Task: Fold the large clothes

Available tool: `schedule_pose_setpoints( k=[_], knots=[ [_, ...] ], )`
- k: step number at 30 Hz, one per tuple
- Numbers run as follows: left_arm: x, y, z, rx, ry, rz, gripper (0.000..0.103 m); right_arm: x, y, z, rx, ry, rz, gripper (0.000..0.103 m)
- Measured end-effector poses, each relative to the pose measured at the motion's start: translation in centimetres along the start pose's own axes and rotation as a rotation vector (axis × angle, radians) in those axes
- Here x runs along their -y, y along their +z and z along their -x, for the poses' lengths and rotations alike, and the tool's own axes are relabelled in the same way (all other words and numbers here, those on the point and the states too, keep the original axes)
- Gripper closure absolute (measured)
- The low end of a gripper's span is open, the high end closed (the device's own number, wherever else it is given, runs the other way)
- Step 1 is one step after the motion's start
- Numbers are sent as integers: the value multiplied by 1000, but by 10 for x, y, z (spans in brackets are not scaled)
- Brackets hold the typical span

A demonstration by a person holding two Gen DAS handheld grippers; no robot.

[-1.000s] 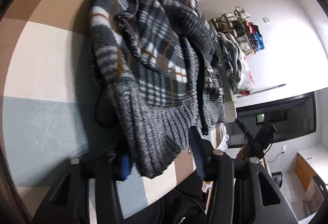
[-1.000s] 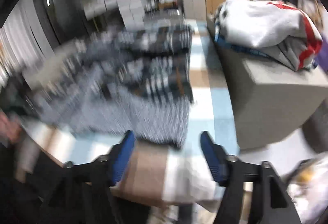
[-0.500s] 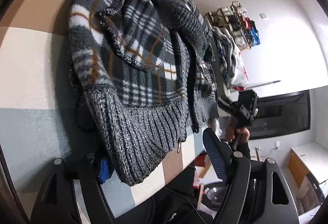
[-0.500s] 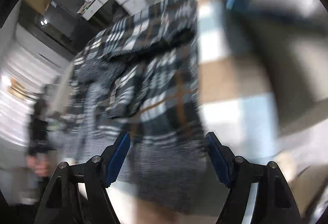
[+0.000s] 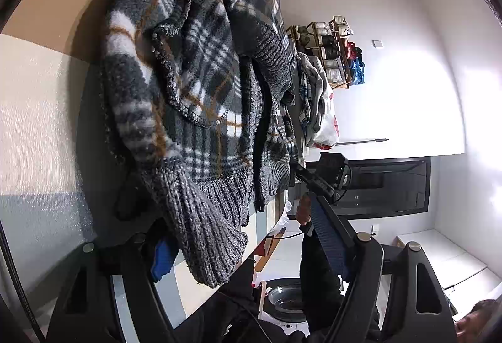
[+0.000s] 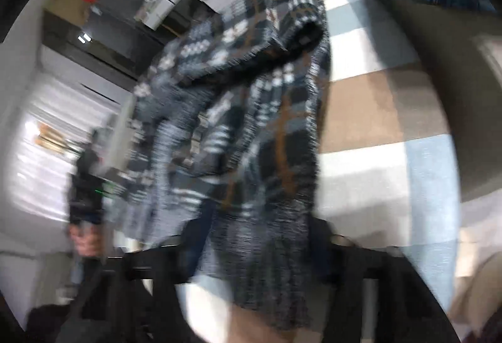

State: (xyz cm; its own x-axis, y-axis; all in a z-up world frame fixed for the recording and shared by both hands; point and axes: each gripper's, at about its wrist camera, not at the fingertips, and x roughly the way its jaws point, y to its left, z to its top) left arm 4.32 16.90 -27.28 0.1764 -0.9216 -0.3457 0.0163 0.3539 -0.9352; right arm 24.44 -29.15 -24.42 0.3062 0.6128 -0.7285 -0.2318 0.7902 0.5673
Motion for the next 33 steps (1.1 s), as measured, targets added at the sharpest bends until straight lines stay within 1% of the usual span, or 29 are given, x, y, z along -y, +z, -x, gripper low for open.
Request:
schedule_pose_setpoints(
  k=[1, 2, 4, 5, 6, 7, 8, 9, 10, 11, 13, 15, 17, 21, 23, 26, 29, 31, 33],
  knots=[
    [1, 0, 0, 3, 9, -2, 30, -6, -1, -2, -1, -40, 33, 69],
    [4, -2, -1, 12, 27, -9, 30, -9, -1, -3, -7, -49, 50, 72],
    [8, -5, -3, 22, 72, -33, 32, -11, 0, -6, -19, -58, 37, 88],
    [11, -6, -5, 29, 113, -44, 34, -9, 1, -8, -21, -58, 15, 93],
    [13, -7, -8, 34, 152, -55, 43, -11, 1, -7, -11, -55, -13, 95],
    [13, -9, -9, 37, 198, -64, 59, -12, 0, -5, 7, -53, -23, 95],
    [11, -10, -9, 40, 258, -72, 71, -13, 0, -3, 26, -55, -20, 96],
    [8, -12, -8, 49, 306, -77, 90, -14, -3, 0, 56, -65, -23, 96],
    [4, -13, -6, 52, 318, -75, 95, -14, -5, 3, 75, -59, -36, 96],
    [-3, -15, -3, 59, 290, -55, 95, -9, -4, 8, 92, -49, -53, 96],
    [-9, -18, 1, 70, 264, -38, 97, -2, -13, 19, 141, -18, -92, 97],
    [-11, -24, 5, 86, 264, -46, 97, 0, -14, 23, 171, -9, -111, 97],
    [-11, -28, 9, 85, 263, -54, 97, 3, -22, 28, 200, 11, -127, 97],
    [-14, -35, 23, 96, 243, -57, 97, -2, -34, 33, 232, 28, -134, 97],
    [-13, -36, 25, 93, 235, -62, 97, -4, -41, 35, 237, 48, -143, 97],
    [-7, -47, 24, 76, 243, -91, 97, -6, -54, 39, 228, 58, -154, 97],
    [2, -64, 24, 42, 243, -128, 97, -9, -70, 46, 219, 60, -166, 97],
    [8, -77, 24, 6, 226, -144, 97, -9, -84, 54, 208, 54, -178, 97],
    [15, -84, 22, -16, 256, -185, 97, -9, -94, 59, 196, 37, -185, 97]
  ],
)
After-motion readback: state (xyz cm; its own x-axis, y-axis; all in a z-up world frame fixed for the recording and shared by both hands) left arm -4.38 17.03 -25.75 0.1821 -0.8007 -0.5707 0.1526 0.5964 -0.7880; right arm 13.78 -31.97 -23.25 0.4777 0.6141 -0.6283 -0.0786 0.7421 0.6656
